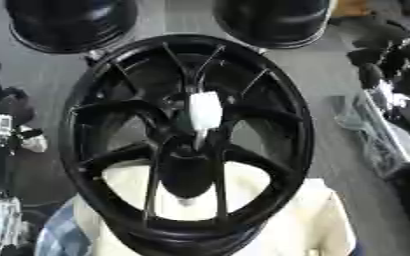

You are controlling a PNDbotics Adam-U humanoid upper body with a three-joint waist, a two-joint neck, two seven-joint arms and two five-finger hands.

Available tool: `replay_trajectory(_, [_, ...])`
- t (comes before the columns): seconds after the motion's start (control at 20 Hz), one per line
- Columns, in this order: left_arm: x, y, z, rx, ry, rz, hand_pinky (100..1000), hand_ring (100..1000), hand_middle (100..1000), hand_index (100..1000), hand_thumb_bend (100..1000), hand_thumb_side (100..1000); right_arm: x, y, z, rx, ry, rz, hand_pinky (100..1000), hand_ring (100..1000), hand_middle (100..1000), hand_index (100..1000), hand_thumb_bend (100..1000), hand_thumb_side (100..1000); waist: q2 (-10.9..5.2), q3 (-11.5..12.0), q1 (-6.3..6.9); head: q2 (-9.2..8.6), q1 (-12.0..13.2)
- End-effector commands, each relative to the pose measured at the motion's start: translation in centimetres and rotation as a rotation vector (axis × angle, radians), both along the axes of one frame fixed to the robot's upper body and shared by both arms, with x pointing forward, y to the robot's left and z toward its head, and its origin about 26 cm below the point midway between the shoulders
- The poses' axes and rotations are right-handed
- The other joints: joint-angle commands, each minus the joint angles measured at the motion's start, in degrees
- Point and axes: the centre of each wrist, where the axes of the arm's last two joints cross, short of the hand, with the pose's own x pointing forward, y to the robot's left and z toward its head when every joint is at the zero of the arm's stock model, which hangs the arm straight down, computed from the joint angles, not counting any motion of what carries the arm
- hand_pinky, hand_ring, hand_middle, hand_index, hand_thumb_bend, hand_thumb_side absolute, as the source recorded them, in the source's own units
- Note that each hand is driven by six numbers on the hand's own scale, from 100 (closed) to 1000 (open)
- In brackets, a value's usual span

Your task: Pull the pin out of the wheel hub.

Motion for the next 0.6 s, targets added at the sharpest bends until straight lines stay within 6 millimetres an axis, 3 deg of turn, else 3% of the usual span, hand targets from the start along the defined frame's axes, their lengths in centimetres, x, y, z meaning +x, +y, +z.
replay_trajectory(0.05, [0.1, 0.2, 1.0, 0.012, -0.033, 0.003, 690, 804, 701, 799, 326, 824, 0.0, -0.3, 1.0, -0.026, -0.030, -0.001, 809, 770, 756, 897, 260, 425, -1.21, 0.04, 0.09, 0.03, -0.19])
replay_trajectory(0.4, [0.1, 0.3, 1.0, 0.012, -0.034, 0.003, 691, 803, 702, 799, 325, 824, 0.1, -0.2, 1.8, -0.052, -0.050, 0.016, 810, 770, 756, 898, 263, 421, -1.28, 0.05, 0.04, 0.03, -0.13])
replay_trajectory(0.6, [0.1, 0.3, 1.0, 0.014, -0.032, 0.001, 691, 803, 703, 799, 324, 823, 0.3, 0.1, 3.3, -0.119, -0.083, 0.052, 811, 774, 760, 902, 267, 421, -1.50, 0.24, -0.06, 0.36, -0.08])
